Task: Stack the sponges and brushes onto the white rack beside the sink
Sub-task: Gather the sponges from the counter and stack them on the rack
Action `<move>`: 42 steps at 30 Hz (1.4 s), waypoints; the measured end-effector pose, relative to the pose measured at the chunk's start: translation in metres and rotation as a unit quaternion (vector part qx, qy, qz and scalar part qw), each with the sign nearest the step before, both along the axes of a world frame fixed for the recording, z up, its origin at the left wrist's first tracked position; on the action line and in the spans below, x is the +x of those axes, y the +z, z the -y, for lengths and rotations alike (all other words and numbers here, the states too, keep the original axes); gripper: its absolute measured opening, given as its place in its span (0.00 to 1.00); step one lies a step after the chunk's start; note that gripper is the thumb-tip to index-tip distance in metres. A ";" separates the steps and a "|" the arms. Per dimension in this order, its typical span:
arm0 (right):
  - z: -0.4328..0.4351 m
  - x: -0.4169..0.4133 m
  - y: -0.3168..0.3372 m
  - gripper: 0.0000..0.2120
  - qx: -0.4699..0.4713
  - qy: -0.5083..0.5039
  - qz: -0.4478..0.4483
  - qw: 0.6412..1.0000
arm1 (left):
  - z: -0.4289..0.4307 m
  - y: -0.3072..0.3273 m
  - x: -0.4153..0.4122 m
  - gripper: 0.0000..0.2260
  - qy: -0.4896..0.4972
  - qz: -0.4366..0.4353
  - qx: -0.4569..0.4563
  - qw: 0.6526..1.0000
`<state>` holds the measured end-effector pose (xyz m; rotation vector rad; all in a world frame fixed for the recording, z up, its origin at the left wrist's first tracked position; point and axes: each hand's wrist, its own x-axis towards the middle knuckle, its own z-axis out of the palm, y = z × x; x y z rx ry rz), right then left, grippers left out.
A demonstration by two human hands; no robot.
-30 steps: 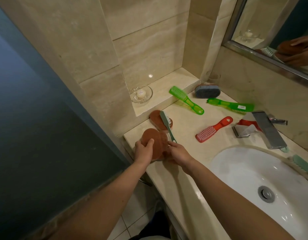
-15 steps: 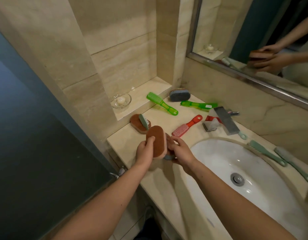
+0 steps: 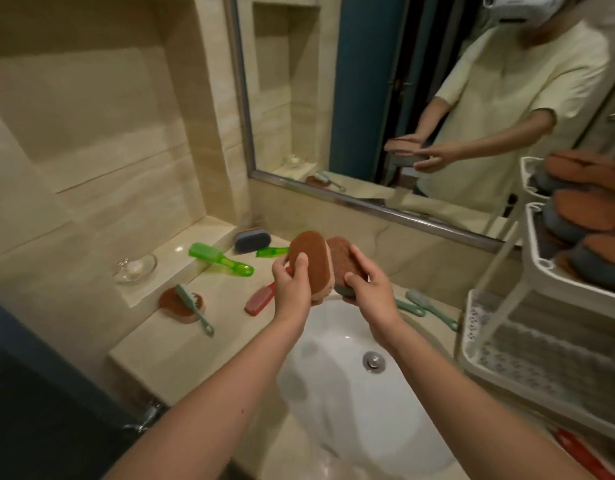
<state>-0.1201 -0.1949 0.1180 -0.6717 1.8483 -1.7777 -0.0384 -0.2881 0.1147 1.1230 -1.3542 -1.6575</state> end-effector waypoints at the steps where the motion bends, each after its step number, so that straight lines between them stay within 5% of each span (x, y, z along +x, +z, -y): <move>1: -0.008 -0.008 0.007 0.25 -0.012 -0.015 -0.014 1.000 | -0.007 0.009 -0.009 0.18 -0.006 -0.008 -0.018 1.000; 13: -0.108 -0.071 0.114 0.25 -0.079 -0.171 -0.170 0.967 | -0.077 0.108 -0.096 0.09 -0.117 -0.111 -0.116 0.980; 21: -0.202 -0.101 0.147 0.36 -0.026 -0.246 -0.229 0.941 | -0.158 0.153 -0.143 0.27 -0.300 -0.138 -0.119 0.936; 25: -0.249 -0.116 0.155 0.38 -0.006 -0.300 -0.245 0.922 | -0.197 0.157 -0.167 0.40 -0.365 -0.085 -0.205 0.904; 32: -0.314 -0.146 0.162 0.38 0.012 -0.366 -0.217 0.905 | -0.252 0.165 -0.205 0.47 -0.420 -0.055 -0.315 0.849; 37: -0.336 -0.173 0.164 0.34 0.012 -0.383 -0.231 0.894 | -0.269 0.168 -0.232 0.31 -0.462 -0.083 -0.365 0.804; 42: -0.348 -0.205 0.158 0.32 0.044 -0.397 -0.222 0.890 | -0.276 0.162 -0.263 0.25 -0.457 -0.063 -0.382 0.801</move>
